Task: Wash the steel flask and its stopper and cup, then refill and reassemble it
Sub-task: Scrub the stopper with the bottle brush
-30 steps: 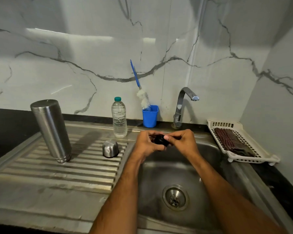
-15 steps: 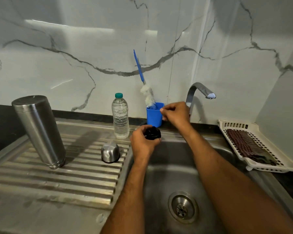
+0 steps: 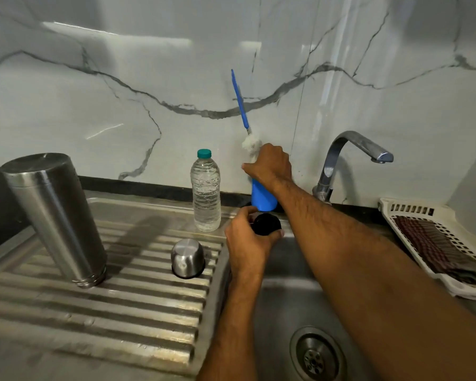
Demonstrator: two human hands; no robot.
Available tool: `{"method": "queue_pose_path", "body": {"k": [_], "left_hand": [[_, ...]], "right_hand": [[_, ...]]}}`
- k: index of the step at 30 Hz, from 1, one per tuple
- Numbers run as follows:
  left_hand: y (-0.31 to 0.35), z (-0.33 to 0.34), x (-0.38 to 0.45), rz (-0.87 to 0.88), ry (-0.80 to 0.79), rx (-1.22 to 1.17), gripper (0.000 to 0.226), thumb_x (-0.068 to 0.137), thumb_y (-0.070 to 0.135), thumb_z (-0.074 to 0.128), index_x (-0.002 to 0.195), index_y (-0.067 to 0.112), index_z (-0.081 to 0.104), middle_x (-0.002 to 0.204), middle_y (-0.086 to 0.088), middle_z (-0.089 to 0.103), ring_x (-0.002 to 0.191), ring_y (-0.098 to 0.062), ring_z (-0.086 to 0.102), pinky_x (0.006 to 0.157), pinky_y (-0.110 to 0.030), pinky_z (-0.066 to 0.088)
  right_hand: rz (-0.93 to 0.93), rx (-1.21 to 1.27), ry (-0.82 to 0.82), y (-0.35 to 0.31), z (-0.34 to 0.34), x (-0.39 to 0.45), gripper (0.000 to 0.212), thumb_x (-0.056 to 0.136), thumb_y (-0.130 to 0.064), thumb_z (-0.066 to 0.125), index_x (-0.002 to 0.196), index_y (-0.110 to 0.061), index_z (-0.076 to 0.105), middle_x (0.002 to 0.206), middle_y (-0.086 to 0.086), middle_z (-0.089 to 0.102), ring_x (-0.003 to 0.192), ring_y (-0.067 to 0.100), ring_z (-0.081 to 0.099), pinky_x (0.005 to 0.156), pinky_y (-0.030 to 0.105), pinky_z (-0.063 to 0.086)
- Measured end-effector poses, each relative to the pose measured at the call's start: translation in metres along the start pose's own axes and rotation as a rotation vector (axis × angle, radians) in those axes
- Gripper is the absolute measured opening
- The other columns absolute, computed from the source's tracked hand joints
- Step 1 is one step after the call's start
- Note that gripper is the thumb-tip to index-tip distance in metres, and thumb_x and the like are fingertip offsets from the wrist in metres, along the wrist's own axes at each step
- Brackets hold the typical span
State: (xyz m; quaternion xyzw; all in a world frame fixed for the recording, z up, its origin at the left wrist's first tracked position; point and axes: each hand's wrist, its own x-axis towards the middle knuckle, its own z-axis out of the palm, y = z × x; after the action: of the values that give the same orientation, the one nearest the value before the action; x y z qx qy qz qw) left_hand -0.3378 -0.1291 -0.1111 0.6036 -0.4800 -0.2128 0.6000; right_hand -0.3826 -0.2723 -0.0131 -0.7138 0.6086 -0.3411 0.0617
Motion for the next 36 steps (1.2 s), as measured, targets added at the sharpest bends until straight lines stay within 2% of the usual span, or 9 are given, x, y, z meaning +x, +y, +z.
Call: {"method": "queue_pose_path", "body": {"k": [4, 12, 17, 20, 25, 28, 30, 34, 36], "left_hand": [[0.0, -0.001, -0.001, -0.02, -0.002, 0.002, 0.049, 0.06, 0.031, 0.097, 0.103, 0.02, 0.077, 0.09, 0.01, 0.076, 0.081, 0.001, 0.069, 0.074, -0.013, 0.056], [0.007, -0.002, -0.002, -0.176, 0.005, -0.014, 0.042, 0.066, 0.041, 0.093, 0.097, 0.017, 0.077, 0.083, 0.009, 0.073, 0.074, 0.005, 0.064, 0.06, -0.005, 0.043], [0.004, 0.002, -0.002, -0.256, 0.009, -0.016, 0.052, 0.067, 0.057, 0.087, 0.097, 0.016, 0.078, 0.087, 0.005, 0.076, 0.082, -0.009, 0.071, 0.077, -0.03, 0.06], [0.002, 0.004, -0.002, -0.319, 0.022, -0.124, 0.066, 0.054, 0.072, 0.08, 0.092, 0.018, 0.077, 0.084, 0.005, 0.076, 0.079, -0.013, 0.074, 0.076, -0.041, 0.064], [0.012, 0.003, -0.004, -0.455, -0.009, -0.488, 0.038, 0.085, 0.028, 0.082, 0.105, -0.003, 0.073, 0.089, -0.011, 0.074, 0.069, -0.014, 0.074, 0.07, -0.036, 0.064], [0.017, 0.001, -0.008, -0.569, -0.008, -0.581, 0.029, 0.092, 0.025, 0.075, 0.096, -0.003, 0.07, 0.084, -0.01, 0.072, 0.06, -0.014, 0.073, 0.079, -0.04, 0.063], [0.018, -0.001, -0.01, -0.658, -0.032, -0.657, 0.027, 0.096, 0.026, 0.07, 0.091, 0.0, 0.066, 0.079, -0.011, 0.074, 0.062, -0.02, 0.073, 0.07, -0.035, 0.064], [0.02, -0.001, -0.013, -0.708, -0.056, -0.778, 0.037, 0.099, 0.027, 0.065, 0.112, -0.008, 0.065, 0.088, -0.017, 0.075, 0.06, -0.02, 0.074, 0.053, -0.028, 0.061], [0.022, 0.001, -0.016, -0.722, -0.042, -0.766, 0.037, 0.1, 0.027, 0.063, 0.114, -0.007, 0.063, 0.092, -0.018, 0.072, 0.058, -0.02, 0.073, 0.049, -0.027, 0.059]], "right_hand": [[0.035, 0.014, -0.013, 0.004, -0.011, 0.003, 0.035, 0.073, -0.022, 0.077, 0.101, -0.009, 0.06, 0.092, 0.002, 0.056, 0.083, 0.021, 0.056, 0.064, 0.028, 0.044], [0.014, 0.116, 0.088, 0.008, -0.041, 0.007, 0.03, 0.069, -0.023, 0.083, 0.082, -0.008, 0.06, 0.074, -0.003, 0.054, 0.078, 0.02, 0.06, 0.063, 0.033, 0.052], [-0.009, 0.208, 0.221, 0.004, -0.071, 0.001, 0.026, 0.068, -0.027, 0.08, 0.075, -0.007, 0.065, 0.071, -0.002, 0.062, 0.067, 0.013, 0.059, 0.052, 0.022, 0.042], [0.009, 0.261, 0.279, 0.002, -0.088, -0.014, 0.023, 0.067, -0.028, 0.079, 0.07, -0.01, 0.066, 0.064, -0.007, 0.062, 0.062, 0.006, 0.058, 0.053, 0.022, 0.041], [0.06, 0.356, 0.314, 0.006, -0.106, -0.061, 0.021, 0.065, -0.028, 0.08, 0.068, -0.013, 0.065, 0.061, -0.005, 0.066, 0.057, 0.005, 0.063, 0.048, 0.02, 0.044], [0.089, 0.488, 0.314, 0.018, -0.104, -0.097, 0.025, 0.066, -0.028, 0.084, 0.08, -0.016, 0.068, 0.072, -0.006, 0.07, 0.068, 0.005, 0.069, 0.057, 0.024, 0.058], [0.091, 0.553, 0.324, 0.031, -0.099, -0.123, 0.027, 0.068, -0.025, 0.086, 0.087, -0.014, 0.07, 0.077, -0.008, 0.071, 0.07, 0.001, 0.07, 0.058, 0.023, 0.06], [-0.019, 0.717, 0.322, 0.048, -0.091, -0.164, 0.016, 0.073, -0.004, 0.081, 0.082, -0.009, 0.069, 0.075, -0.003, 0.069, 0.064, -0.002, 0.063, 0.057, 0.013, 0.05], [-0.101, 0.602, 0.251, 0.063, -0.083, -0.18, 0.014, 0.08, -0.006, 0.076, 0.075, -0.014, 0.066, 0.071, -0.004, 0.064, 0.062, -0.005, 0.057, 0.057, 0.011, 0.043]]}}
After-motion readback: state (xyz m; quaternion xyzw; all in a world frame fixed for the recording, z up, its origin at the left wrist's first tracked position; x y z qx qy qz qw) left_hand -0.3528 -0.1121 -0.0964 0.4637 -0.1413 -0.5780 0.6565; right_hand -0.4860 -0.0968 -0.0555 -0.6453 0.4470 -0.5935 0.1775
